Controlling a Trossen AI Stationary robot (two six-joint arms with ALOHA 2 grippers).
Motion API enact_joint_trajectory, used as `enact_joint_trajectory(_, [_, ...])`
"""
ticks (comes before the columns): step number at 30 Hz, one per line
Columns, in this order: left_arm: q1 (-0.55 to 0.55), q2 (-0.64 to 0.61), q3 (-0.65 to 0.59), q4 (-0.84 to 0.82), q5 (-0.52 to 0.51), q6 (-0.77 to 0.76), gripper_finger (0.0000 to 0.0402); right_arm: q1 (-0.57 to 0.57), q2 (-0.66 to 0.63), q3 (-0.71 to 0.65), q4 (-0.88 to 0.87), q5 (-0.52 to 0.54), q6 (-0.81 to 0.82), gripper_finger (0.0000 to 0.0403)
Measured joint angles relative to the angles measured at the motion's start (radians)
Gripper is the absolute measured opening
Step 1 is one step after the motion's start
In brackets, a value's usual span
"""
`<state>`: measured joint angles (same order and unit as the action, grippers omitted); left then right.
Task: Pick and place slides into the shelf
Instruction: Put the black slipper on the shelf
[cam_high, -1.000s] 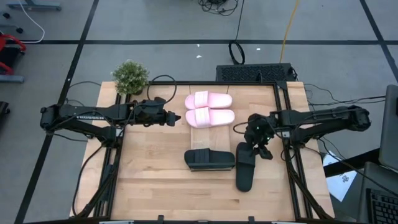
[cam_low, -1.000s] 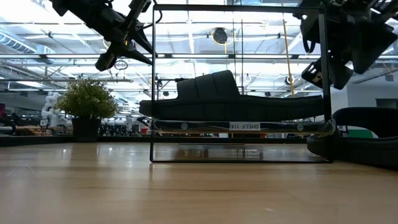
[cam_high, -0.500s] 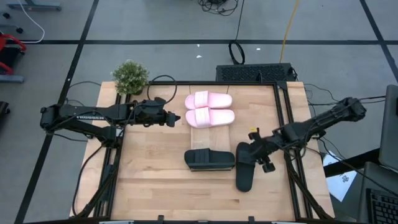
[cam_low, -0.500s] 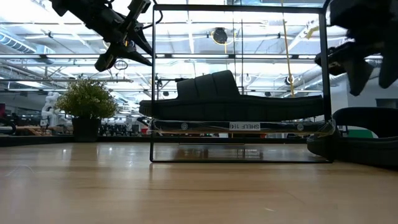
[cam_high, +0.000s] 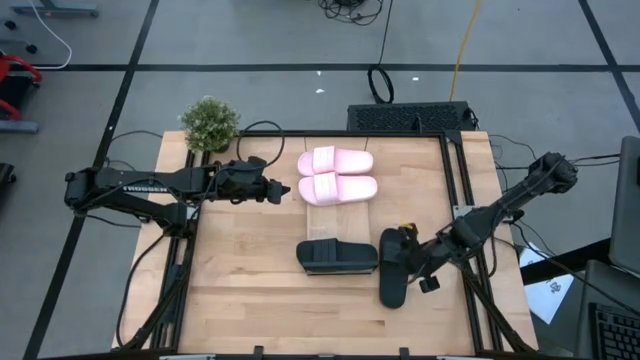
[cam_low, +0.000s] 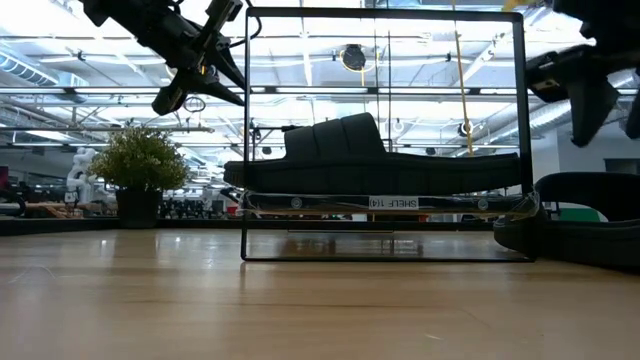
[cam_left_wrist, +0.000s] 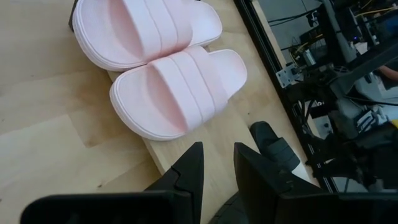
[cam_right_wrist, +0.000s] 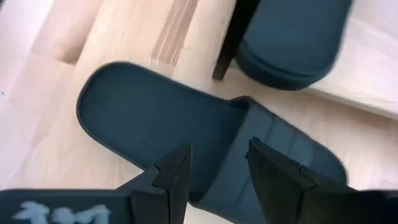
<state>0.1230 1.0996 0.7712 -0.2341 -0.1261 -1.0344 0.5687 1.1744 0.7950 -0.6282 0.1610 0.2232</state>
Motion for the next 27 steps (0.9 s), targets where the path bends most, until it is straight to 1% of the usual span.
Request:
enact_joint_trajectory(3, [-0.001, 0.000, 0.000, 0.000, 0.002, -0.004, 0.0083, 0.011, 0.042, 0.000, 0.018, 0.002, 0.000, 0.0148])
enact_joint_trajectory(8, [-0.001, 0.000, 0.000, 0.000, 0.002, -0.022, 0.0083, 0.025, 0.073, 0.001, 0.036, 0.052, -0.012, 0.0148])
enact_joint_trajectory(15, [-0.001, 0.000, 0.000, 0.000, 0.002, -0.022, 0.0083, 0.024, 0.113, 0.001, 0.033, 0.054, -0.027, 0.0148])
enact_joint_trajectory(24, [-0.001, 0.000, 0.000, -0.001, -0.006, 0.000, 0.0083, 0.024, 0.151, 0.001, 0.025, 0.179, -0.030, 0.0148])
enact_joint_trajectory(27, [0.000, 0.000, 0.000, -0.001, -0.009, 0.012, 0.0083, 0.022, 0.166, 0.001, 0.027, 0.181, -0.020, 0.0148])
